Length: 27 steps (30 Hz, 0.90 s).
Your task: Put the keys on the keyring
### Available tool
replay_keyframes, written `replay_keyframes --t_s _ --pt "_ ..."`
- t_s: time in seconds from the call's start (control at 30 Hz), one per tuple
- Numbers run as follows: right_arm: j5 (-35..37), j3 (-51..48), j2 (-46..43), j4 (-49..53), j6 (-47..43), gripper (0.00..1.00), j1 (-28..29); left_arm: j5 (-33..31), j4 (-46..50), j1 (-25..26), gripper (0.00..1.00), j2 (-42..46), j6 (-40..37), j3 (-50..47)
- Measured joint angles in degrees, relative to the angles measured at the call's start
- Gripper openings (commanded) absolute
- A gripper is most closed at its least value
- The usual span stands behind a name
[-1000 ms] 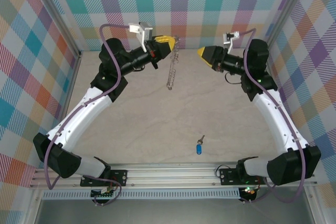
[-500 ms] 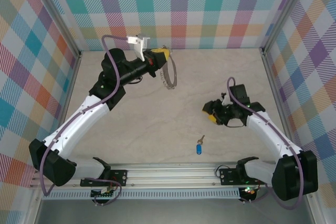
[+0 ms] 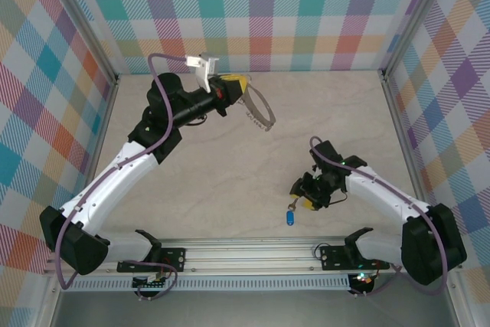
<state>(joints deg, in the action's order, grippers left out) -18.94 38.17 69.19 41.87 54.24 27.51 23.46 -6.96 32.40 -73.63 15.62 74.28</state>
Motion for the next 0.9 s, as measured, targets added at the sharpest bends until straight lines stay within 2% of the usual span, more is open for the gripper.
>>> replay_keyframes --t_s 0.5,0.9 --pt "-1.75 -2.32 6.08 -6.60 4.48 0.39 1.42 1.55 1.07 0.22 0.00 0.11 0.02 -0.98" --pt "-2.80 -4.39 6.88 -7.82 5.11 0.38 1.75 1.57 1.07 0.22 0.00 0.37 0.02 -0.98"
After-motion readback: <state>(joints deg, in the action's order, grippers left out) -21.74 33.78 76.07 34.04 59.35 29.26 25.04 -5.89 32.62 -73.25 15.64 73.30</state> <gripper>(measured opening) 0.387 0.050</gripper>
